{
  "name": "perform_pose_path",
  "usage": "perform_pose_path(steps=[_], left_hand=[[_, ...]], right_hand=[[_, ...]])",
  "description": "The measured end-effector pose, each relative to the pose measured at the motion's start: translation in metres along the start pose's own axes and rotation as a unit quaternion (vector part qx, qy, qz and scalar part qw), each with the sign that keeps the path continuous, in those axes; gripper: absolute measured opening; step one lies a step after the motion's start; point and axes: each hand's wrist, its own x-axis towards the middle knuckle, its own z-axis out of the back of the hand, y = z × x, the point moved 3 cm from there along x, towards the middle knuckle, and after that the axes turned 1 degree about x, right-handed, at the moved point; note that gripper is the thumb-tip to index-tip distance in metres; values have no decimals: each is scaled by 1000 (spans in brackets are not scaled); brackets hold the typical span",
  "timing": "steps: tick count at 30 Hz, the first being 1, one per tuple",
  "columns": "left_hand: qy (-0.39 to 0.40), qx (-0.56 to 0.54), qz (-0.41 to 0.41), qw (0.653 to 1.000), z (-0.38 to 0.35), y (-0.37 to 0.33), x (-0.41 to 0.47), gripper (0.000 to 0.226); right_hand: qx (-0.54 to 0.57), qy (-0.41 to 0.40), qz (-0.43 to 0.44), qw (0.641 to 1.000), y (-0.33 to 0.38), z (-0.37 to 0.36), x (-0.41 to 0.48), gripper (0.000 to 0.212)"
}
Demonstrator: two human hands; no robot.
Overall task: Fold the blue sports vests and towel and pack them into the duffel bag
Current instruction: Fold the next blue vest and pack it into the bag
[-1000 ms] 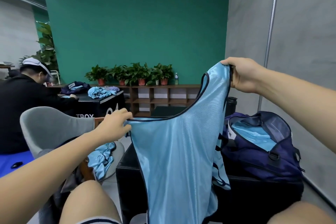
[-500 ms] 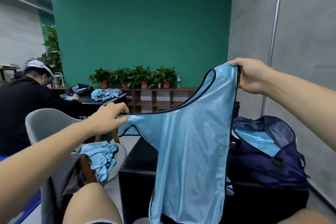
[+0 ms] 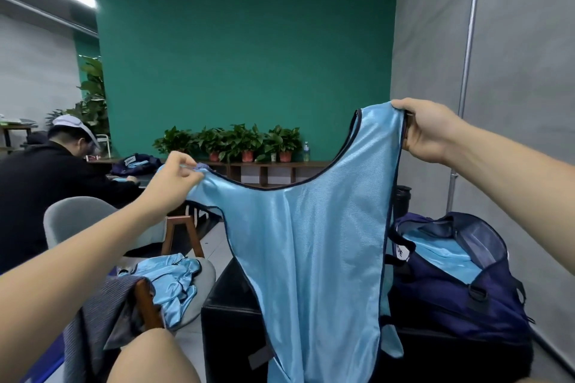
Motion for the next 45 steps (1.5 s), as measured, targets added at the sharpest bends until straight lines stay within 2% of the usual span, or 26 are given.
perform_pose_path(steps=[4, 8, 11, 16, 23, 27, 30, 36, 40, 45], left_hand=[[-27, -155, 48, 986, 25, -21, 16, 29], [-12, -305, 25, 952, 38, -55, 25, 18], [-4, -325, -9, 946, 48, -84, 25, 23], [6, -355, -42, 934, 71, -107, 30, 26], [-5, -319, -45, 947, 90, -105, 42, 47], [5, -305, -51, 951, 96, -112, 43, 42], [21, -305, -57, 950, 101, -121, 42, 30], [26, -271, -40, 961, 83, -104, 55, 26], [27, -231, -7, 973, 50, -67, 80, 37], [35, -174, 24, 984, 3, -16, 125, 38]], right_hand=[[11, -11, 13, 1000, 9, -2, 2, 18], [-49, 21, 54, 997, 17, -10, 2, 35], [-91, 42, 84, 991, 19, -14, 0, 49], [-103, 27, 99, 989, 24, -15, 2, 28], [-136, -14, 124, 983, 27, -5, 8, 26], [-134, -36, 149, 979, 29, -6, 4, 21], [-156, -47, 171, 972, 31, -7, 2, 20], [-145, -64, 159, 974, 12, -4, 19, 20], [-165, -98, 135, 972, -27, 4, 51, 35], [-191, -113, 86, 971, -79, 11, 109, 48]])
